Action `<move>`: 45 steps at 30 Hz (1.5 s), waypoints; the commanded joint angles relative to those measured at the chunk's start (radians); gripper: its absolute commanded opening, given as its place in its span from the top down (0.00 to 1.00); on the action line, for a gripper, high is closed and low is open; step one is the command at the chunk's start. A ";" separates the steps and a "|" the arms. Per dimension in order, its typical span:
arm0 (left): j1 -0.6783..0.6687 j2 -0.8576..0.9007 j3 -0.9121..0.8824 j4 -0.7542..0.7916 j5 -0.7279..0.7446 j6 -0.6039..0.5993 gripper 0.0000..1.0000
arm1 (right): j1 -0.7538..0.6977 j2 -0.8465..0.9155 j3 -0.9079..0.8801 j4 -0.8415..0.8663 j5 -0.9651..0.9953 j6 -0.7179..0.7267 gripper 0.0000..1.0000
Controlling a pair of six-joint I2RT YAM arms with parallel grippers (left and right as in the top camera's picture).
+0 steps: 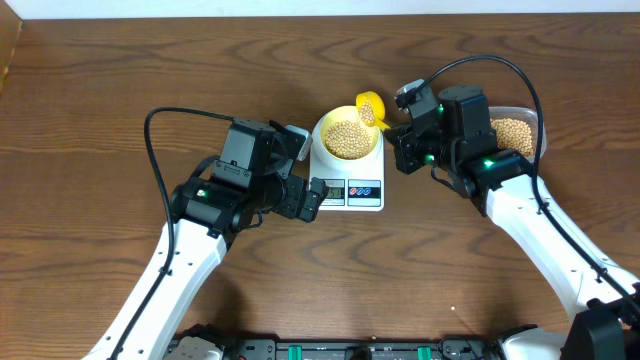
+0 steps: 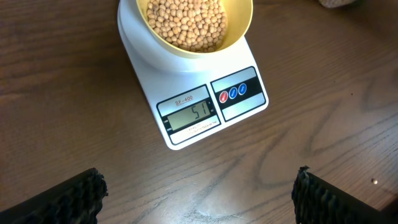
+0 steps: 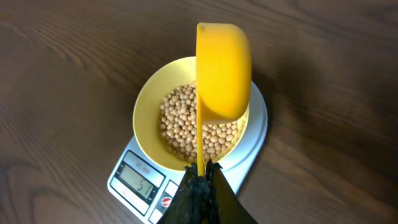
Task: Scoop item into bowl and weigh 50g on scale
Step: 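Tilt the yellow scoop over the bowl to pour in soybeans, then move the empty scoop back over the soybean tub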
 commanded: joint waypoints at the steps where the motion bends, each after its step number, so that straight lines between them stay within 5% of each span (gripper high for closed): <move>1: 0.003 0.000 0.001 0.001 -0.008 0.014 0.02 | 0.009 -0.019 0.010 0.008 -0.032 0.038 0.99; 34: 0.003 0.000 0.001 0.001 -0.008 0.014 0.02 | 0.008 -0.019 0.010 -0.025 -0.105 0.133 0.99; 45: 0.003 0.000 0.001 0.001 -0.008 0.014 0.02 | -0.003 -0.019 0.010 0.012 -0.132 0.325 0.99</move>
